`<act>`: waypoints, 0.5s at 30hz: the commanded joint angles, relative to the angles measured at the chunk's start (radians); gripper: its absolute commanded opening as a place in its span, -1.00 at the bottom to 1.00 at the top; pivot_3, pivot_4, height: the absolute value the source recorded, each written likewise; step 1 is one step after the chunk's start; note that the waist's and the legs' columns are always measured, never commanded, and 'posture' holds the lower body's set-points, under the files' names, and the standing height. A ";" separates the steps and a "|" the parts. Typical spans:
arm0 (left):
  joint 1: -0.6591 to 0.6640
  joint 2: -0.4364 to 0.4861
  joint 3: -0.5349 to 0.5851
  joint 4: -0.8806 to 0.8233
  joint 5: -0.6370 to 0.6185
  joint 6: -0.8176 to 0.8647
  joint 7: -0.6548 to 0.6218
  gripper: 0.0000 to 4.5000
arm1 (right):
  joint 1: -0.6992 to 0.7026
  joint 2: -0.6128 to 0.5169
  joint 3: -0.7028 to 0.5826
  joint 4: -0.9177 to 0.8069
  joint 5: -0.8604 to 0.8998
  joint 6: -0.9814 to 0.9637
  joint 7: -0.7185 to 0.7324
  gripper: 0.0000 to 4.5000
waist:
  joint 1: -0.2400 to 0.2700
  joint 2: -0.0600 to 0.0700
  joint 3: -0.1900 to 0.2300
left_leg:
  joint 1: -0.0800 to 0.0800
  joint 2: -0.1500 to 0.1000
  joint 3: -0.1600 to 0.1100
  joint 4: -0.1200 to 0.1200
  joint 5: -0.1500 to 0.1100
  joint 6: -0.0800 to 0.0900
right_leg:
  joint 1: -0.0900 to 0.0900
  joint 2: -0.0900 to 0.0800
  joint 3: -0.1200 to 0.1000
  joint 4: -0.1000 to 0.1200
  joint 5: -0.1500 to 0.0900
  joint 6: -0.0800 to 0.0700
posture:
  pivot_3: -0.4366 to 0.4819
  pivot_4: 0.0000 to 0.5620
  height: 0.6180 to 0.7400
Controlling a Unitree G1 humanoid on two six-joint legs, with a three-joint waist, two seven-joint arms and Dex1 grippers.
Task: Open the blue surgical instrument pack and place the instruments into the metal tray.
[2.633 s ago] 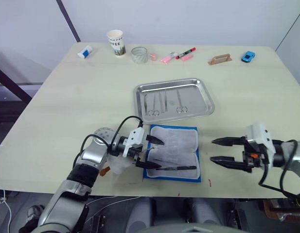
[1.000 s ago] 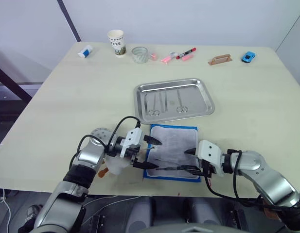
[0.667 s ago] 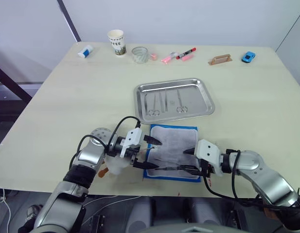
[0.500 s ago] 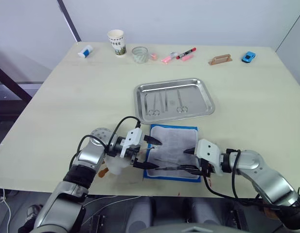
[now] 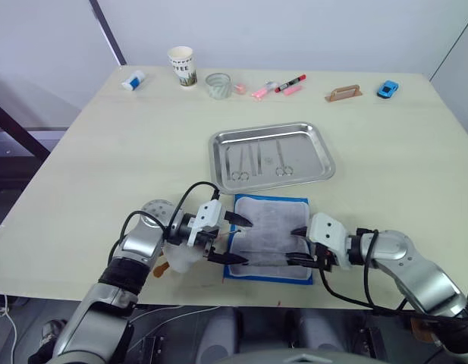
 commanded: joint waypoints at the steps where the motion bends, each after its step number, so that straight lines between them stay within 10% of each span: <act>1: 0.021 0.006 -0.023 0.023 0.035 0.014 0.006 1.00 | -0.007 0.000 0.029 -0.006 -0.010 -0.011 0.017 0.25 | 0.000 0.000 0.000 | 0.000 0.000 0.000 0.000 0.000 0.000 | 0.000 0.000 0.000 0.000 0.000 0.000 | -0.05 -0.47 1.00; 8: 0.021 0.005 -0.023 0.023 0.037 0.015 0.008 1.00 | -0.005 0.021 0.050 0.038 -0.019 -0.037 0.024 0.25 | 0.000 0.000 -0.001 | 0.000 0.000 0.000 0.000 0.000 0.000 | 0.000 0.000 0.000 0.000 0.000 0.000 | -0.05 -0.47 1.00; 15: 0.023 0.004 -0.022 0.024 0.038 0.013 0.010 1.00 | 0.014 0.009 0.076 0.104 -0.058 -0.133 0.044 -0.83 | 0.000 0.000 -0.001 | 0.001 0.000 0.000 0.000 0.000 0.000 | 0.000 0.000 0.000 0.000 0.000 0.000 | -0.05 -0.47 1.00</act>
